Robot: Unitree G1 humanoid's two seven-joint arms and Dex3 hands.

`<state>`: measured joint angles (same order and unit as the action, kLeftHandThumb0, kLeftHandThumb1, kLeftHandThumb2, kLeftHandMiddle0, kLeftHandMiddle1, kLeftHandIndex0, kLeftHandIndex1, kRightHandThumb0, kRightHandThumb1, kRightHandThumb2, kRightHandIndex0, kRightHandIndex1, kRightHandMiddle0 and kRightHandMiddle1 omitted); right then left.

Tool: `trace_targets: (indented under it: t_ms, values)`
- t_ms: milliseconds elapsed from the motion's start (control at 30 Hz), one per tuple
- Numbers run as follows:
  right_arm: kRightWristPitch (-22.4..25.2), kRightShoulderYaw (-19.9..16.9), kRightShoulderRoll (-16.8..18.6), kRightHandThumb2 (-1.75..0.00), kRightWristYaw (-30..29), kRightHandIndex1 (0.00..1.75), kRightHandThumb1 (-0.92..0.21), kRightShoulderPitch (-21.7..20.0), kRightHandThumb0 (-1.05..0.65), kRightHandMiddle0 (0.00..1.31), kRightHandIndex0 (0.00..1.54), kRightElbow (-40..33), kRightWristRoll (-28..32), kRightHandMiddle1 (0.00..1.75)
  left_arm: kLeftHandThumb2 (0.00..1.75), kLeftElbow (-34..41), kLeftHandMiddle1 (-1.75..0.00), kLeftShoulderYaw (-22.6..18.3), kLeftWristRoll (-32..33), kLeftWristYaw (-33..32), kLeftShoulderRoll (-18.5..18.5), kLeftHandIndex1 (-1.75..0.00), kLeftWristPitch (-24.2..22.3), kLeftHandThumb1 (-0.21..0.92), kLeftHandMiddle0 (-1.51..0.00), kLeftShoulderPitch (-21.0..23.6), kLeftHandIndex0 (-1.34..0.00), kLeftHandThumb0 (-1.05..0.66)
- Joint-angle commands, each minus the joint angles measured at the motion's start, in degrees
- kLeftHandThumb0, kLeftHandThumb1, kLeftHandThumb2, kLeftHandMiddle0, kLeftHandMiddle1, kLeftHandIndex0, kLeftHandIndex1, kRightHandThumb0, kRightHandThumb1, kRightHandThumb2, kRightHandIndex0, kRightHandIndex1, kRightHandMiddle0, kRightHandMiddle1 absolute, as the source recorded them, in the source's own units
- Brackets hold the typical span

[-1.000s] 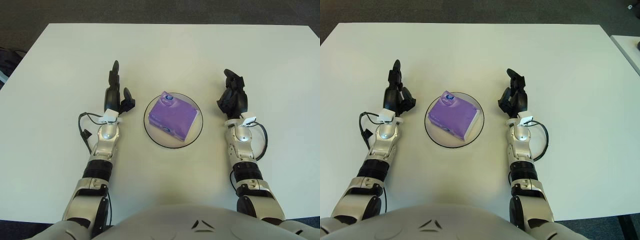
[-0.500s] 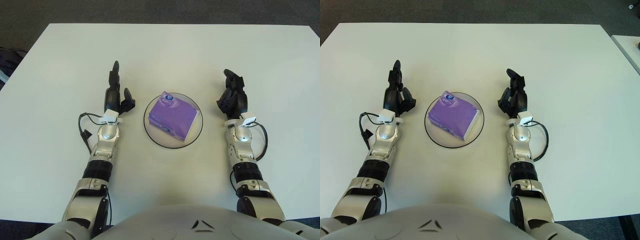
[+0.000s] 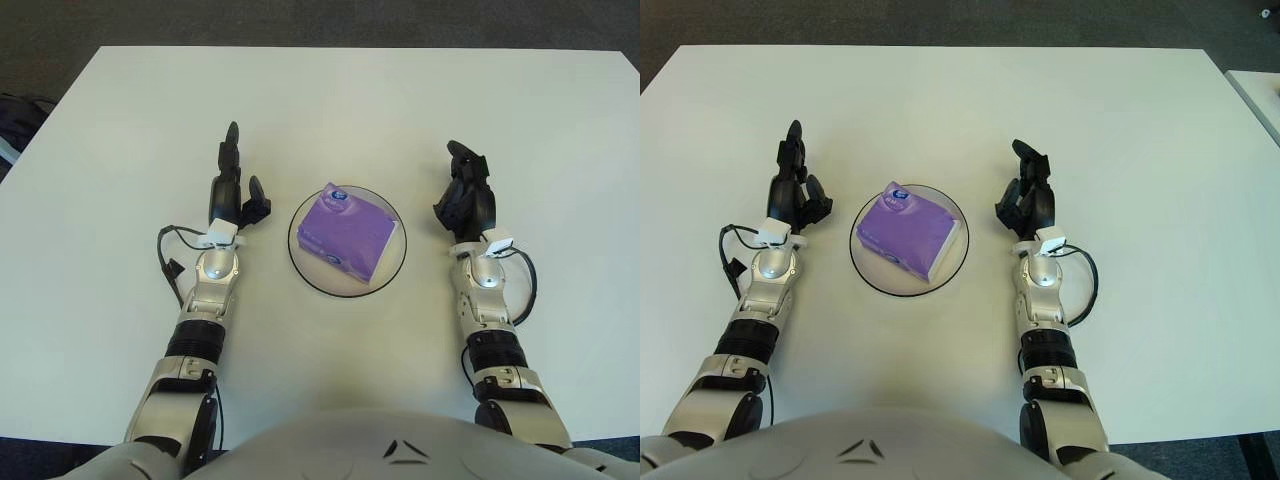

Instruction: Put the tissue paper into the plate.

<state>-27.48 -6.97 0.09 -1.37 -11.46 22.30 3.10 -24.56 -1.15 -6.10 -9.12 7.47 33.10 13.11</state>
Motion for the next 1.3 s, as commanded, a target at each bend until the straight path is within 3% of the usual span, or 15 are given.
trace_targets:
  t_ms: [0, 667, 1267]
  values:
    - [1.47, 0.55, 1.93, -0.99, -0.45, 0.04, -0.92, 10.45, -0.45, 0.0, 0.36, 3.22, -0.36, 0.71, 0.98, -6.93, -0.02, 1.75, -1.91, -0.39, -2.09, -0.29, 0.67, 0.92, -0.09, -12.58, 0.0, -0.82]
    - [3.22, 1.95, 2.16, -0.99, -1.45, 0.04, -0.92, 13.5, -0.45, 0.0, 0.38, -1.92, -1.61, 0.73, 0.97, -5.34, -0.03, 2.12, -1.9, -0.12, -2.35, -0.34, 1.27, 0.92, -0.12, -13.55, 0.0, -0.81]
    - [3.24, 2.81, 2.14, -1.0, -1.87, 0.05, -0.92, 14.85, -0.45, 0.0, 0.38, -3.78, -2.05, 0.77, 0.95, -2.66, -0.03, 2.76, -1.48, 0.52, -2.53, -0.34, -0.98, 0.92, -0.13, -14.87, 0.0, -0.79]
